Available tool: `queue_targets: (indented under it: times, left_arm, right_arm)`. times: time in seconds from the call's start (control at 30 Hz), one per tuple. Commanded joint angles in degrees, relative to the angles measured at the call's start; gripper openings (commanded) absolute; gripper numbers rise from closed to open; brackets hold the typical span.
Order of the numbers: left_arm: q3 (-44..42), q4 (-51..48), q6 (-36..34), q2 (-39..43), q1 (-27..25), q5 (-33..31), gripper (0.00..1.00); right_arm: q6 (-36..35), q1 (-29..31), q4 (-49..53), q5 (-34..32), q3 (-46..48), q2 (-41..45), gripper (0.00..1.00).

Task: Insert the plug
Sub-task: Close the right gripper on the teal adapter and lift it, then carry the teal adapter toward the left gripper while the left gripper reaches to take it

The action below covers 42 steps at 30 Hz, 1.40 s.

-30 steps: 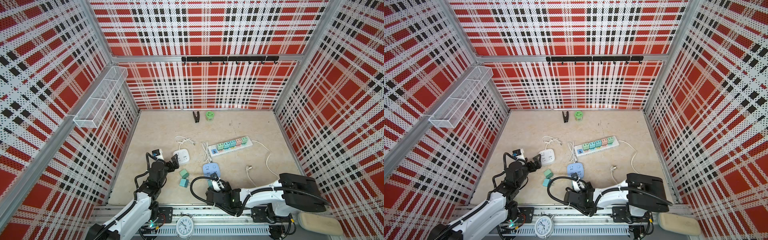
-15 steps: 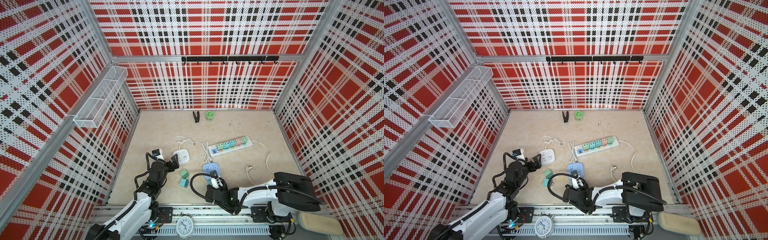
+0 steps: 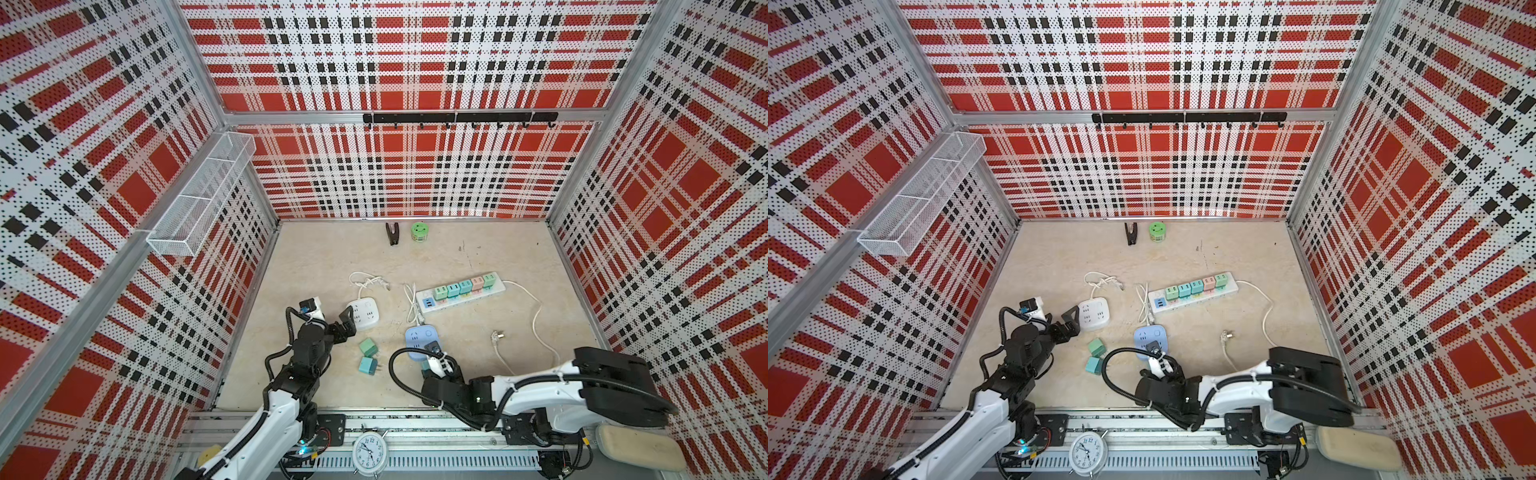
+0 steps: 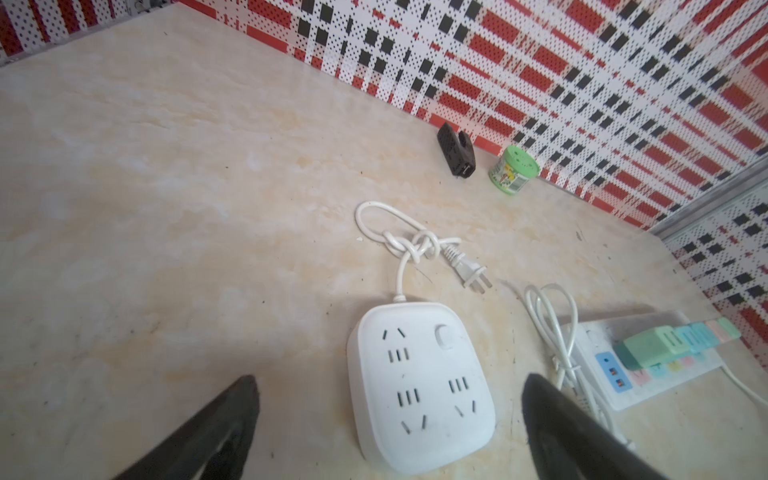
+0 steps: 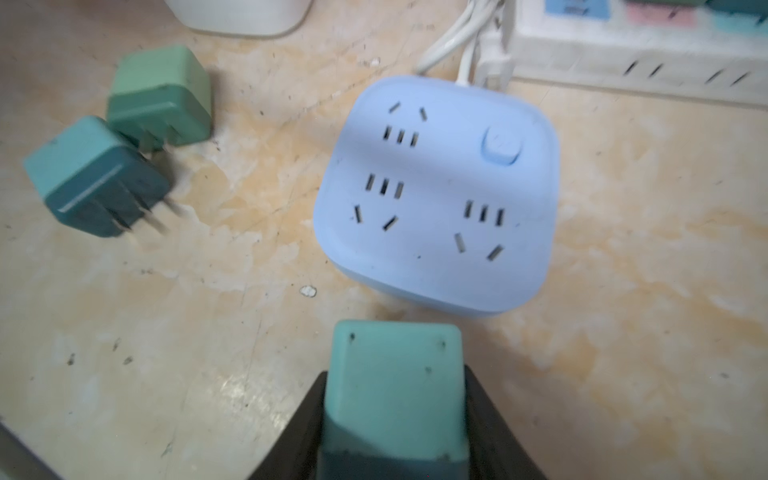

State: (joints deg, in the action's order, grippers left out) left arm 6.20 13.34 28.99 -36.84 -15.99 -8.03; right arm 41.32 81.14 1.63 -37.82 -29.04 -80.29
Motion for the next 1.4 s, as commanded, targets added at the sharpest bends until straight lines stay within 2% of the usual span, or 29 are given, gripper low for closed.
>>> queue_targets:
  times: [0.0,0.1,0.2,0.27,0.33,0.43,0.53,0.63,0.7,0.9,1.37]
  left_arm:
    - [2.1,0.3,4.0,2.5,1.2,6.2,0.99]
    - [3.7,1.1,5.2,4.4,0.8,7.6,0.99]
    - [7.6,-0.5,3.0,4.0,0.5,16.1,0.99]
    - [9.8,-0.5,2.6,2.8,-1.8,20.6,0.97]
    - [11.6,-0.6,0.8,1.9,-8.5,20.2,0.94]
    - [14.6,-1.6,-5.5,0.5,-21.8,13.0,0.93]
    - [20.1,-5.6,-11.7,-3.4,-33.9,6.5,0.93]
    - [25.1,-9.3,-15.4,-8.9,-42.3,2.4,0.9]
    - [26.8,-9.9,-16.5,-11.5,-45.8,-0.6,0.9]
    - [28.5,-10.0,-14.2,-14.2,-46.9,4.3,0.9]
    - [29.9,-10.1,-10.3,-16.4,-46.9,14.0,0.9]
  right_arm:
    - [-10.9,-4.1,-7.1,-3.9,1.1,5.5,0.2]
    - [-18.9,-7.4,-14.7,-4.0,3.6,10.3,0.18]
    - [-26.3,-9.2,-22.7,-3.8,6.8,14.6,0.18]
    - [-30.6,-10.3,-28.0,-3.0,9.4,16.7,0.18]
    - [-35.2,-11.1,-34.0,-1.5,12.1,18.1,0.16]
    - [-41.8,-11.4,-40.5,0.8,14.7,19.1,0.14]
    - [-44.7,-11.3,-43.8,1.4,16.1,19.9,0.12]
    - [-46.3,-11.3,-48.3,3.5,18.3,20.6,0.1]
    - [-47.2,-11.3,-50.3,6.1,19.6,21.0,0.09]
    - [-48.2,-11.3,-51.3,8.8,21.2,23.5,0.06]
    - [-55.8,-11.3,-53.7,15.5,23.1,32.1,0.05]
